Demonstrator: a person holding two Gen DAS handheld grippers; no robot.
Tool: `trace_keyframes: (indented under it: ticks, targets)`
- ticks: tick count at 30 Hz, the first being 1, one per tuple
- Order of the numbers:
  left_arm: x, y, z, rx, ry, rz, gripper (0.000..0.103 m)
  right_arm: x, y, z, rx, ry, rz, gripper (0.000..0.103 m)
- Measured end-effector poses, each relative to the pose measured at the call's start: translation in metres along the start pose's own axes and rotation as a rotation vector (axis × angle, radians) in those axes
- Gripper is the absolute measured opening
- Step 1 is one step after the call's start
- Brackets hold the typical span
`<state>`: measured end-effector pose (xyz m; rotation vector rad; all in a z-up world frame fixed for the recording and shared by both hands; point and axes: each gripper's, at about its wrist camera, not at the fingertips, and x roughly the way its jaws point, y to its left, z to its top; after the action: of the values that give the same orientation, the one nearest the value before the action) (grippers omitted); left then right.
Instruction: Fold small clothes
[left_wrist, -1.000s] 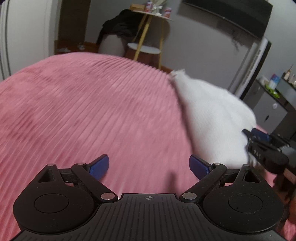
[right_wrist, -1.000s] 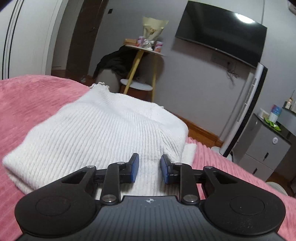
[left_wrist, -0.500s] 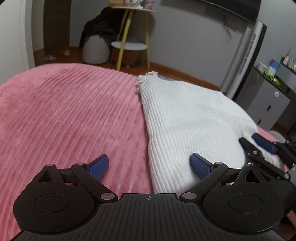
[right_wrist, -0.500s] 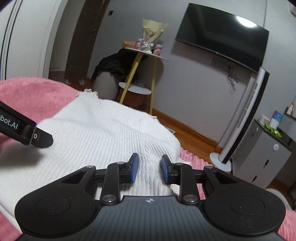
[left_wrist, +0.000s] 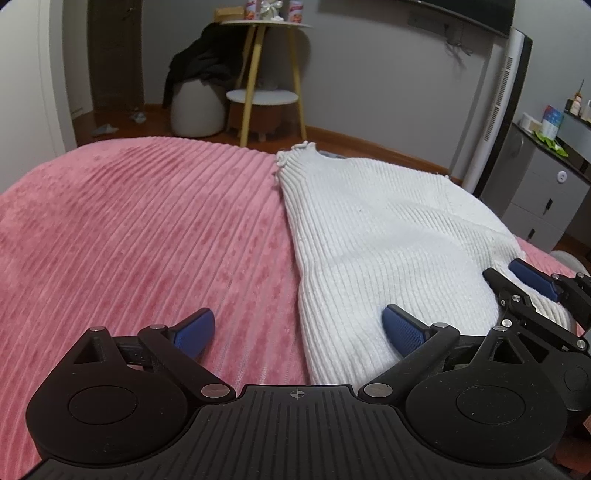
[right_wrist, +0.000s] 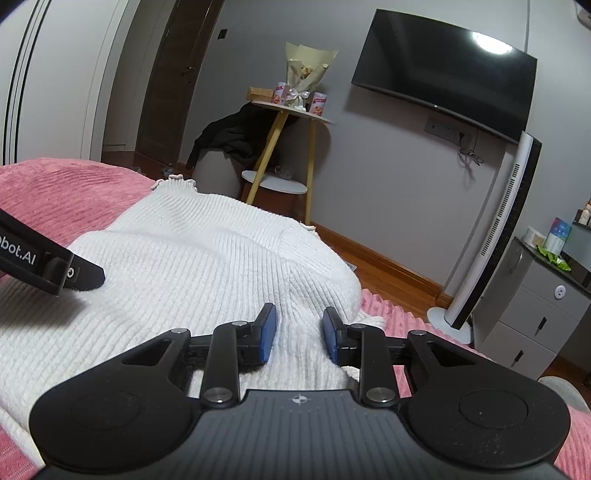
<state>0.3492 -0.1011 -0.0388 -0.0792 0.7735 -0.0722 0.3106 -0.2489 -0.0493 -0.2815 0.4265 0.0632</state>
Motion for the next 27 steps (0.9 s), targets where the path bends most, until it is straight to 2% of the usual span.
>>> trace_keyframes:
  ticks: [5, 9, 11, 12, 13, 16, 17, 19, 22, 27]
  targets:
    - [0.0, 0.002, 0.001, 0.002, 0.012, -0.002, 0.101, 0.0, 0.0, 0.0, -0.004, 0.007, -0.001, 0.027]
    - [-0.005, 0.021, 0.0, -0.061, 0.037, -0.064, 0.101, -0.006, -0.003, 0.007, 0.021, 0.032, 0.012, 0.029]
    - [-0.015, 0.035, -0.003, -0.099, 0.042, -0.114, 0.1, -0.02, -0.014, 0.012, 0.108, 0.055, 0.041, 0.038]
    - [-0.02, 0.041, -0.006, -0.119, 0.052, -0.145, 0.098, -0.029, -0.022, 0.012, 0.174, 0.07, 0.043, 0.055]
    - [-0.026, 0.047, -0.008, -0.14, 0.058, -0.188, 0.098, -0.038, -0.031, 0.009, 0.248, 0.086, 0.049, 0.063]
    - [-0.033, 0.053, -0.015, -0.181, 0.106, -0.336, 0.098, -0.058, -0.058, -0.014, 0.492, 0.139, 0.145, 0.063]
    - [-0.032, 0.052, -0.017, -0.183, 0.125, -0.359, 0.098, -0.06, -0.065, -0.024, 0.574, 0.172, 0.188, 0.063]
    - [-0.026, 0.047, -0.02, -0.167, 0.147, -0.35, 0.098, -0.059, -0.074, -0.041, 0.705, 0.221, 0.238, 0.063]
    - [-0.018, 0.047, -0.019, -0.191, 0.173, -0.374, 0.098, -0.057, -0.078, -0.05, 0.775, 0.233, 0.273, 0.063]
    - [0.006, 0.047, -0.001, -0.277, 0.19, -0.429, 0.099, -0.038, -0.091, -0.044, 0.853, 0.248, 0.331, 0.064]
